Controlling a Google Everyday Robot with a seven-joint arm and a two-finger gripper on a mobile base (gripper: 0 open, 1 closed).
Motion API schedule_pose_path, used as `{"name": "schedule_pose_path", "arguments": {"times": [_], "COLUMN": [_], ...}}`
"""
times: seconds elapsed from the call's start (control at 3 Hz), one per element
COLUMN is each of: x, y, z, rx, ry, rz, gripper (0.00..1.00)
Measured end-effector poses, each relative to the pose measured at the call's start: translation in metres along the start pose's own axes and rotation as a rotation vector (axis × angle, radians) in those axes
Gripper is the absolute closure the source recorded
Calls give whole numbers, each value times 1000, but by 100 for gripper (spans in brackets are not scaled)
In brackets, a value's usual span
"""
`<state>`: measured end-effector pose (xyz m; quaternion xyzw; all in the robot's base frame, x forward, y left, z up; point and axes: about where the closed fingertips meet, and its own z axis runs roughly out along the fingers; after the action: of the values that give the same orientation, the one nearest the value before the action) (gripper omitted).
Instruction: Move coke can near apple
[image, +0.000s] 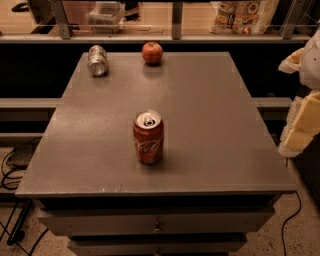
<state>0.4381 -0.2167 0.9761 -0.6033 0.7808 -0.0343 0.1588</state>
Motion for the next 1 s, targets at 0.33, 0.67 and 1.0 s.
{"name": "schedule_pose_path", "arguments": {"times": [0.33, 0.67, 1.0], "x": [0, -15, -40], "y": [0, 5, 16], "z": [0, 5, 21], "rx": [0, -17, -51], "ry": [0, -64, -201], "rz": [0, -32, -86], "gripper": [0, 0, 0]}}
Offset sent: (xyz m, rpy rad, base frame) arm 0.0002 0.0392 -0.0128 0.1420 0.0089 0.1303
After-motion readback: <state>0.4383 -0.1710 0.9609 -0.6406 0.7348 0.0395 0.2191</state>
